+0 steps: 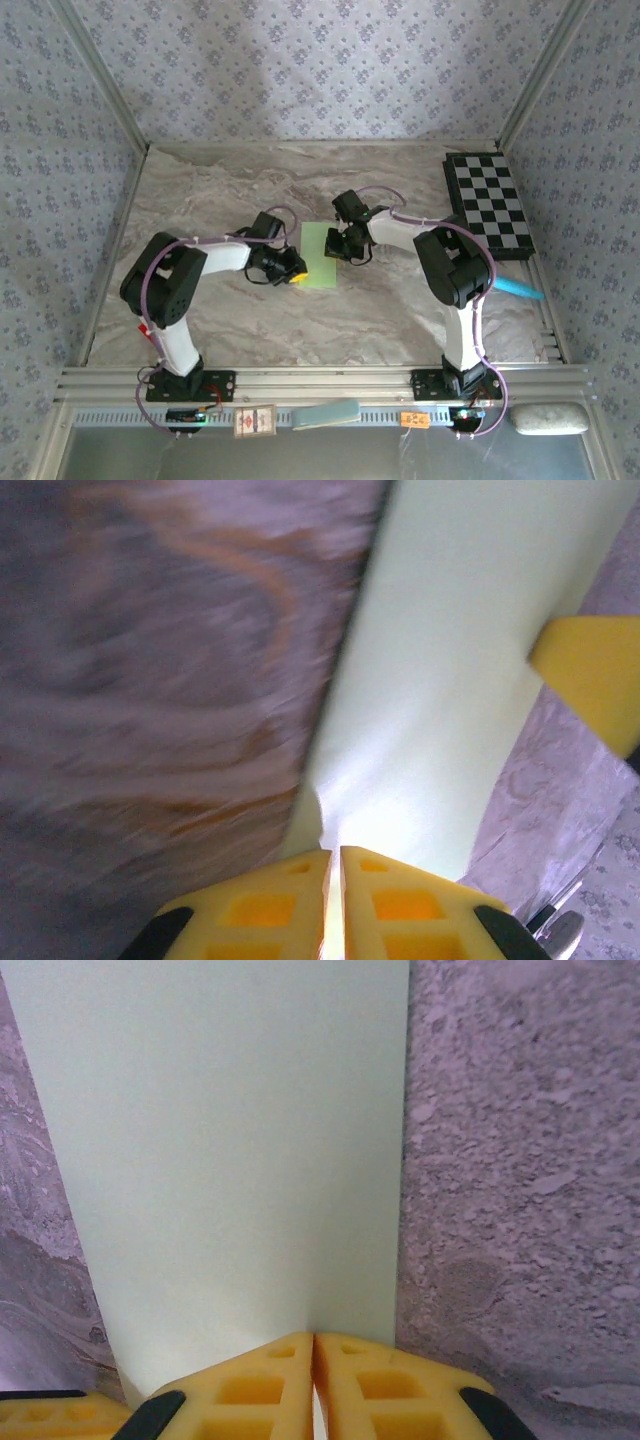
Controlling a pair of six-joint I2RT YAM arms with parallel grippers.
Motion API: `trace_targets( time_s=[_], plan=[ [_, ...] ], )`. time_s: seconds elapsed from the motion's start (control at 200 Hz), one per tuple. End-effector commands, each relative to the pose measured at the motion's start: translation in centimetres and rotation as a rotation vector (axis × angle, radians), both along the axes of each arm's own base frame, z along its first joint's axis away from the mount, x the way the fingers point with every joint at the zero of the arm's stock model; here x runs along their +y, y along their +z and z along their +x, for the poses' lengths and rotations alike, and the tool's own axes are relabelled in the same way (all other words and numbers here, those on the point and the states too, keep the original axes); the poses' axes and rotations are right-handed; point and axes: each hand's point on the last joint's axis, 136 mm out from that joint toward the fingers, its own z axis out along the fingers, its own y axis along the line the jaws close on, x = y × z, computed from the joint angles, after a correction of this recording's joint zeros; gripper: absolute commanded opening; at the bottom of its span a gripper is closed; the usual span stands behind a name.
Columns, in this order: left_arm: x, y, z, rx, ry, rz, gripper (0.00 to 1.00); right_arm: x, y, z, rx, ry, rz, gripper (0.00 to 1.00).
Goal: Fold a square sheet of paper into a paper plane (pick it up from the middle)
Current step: First fold the square sheet of paper in half at the center of the table.
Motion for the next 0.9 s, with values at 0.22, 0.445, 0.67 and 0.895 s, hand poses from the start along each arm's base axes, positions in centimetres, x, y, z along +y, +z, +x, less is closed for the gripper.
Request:
trace_targets(
  time_s=[0.22, 0.445, 0.67, 0.895],
  plan=[
    [0.2, 4.2, 0.3, -0.044, 0.042, -0.034, 0.13, -7.7, -7.3, -4.1, 0.176, -0.053, -0.331, 0.13],
    [-2.5, 3.0, 0.5, -0.002, -0.01, -0.052, 0.13, -7.7, -7.4, -4.1, 0.176, -0.055, -0.328, 0.13],
    [-1.0, -1.0, -1.7, 0.104, -0.014, 0.046, 0.12, -7.7, -7.4, -4.0, 0.177, -0.055, -0.325, 0.13],
    [1.7, -3.0, -4.6, 0.148, 0.011, 0.117, 0.12, -7.9, -7.5, -4.1, 0.18, -0.052, -0.332, 0.13]
  ],
)
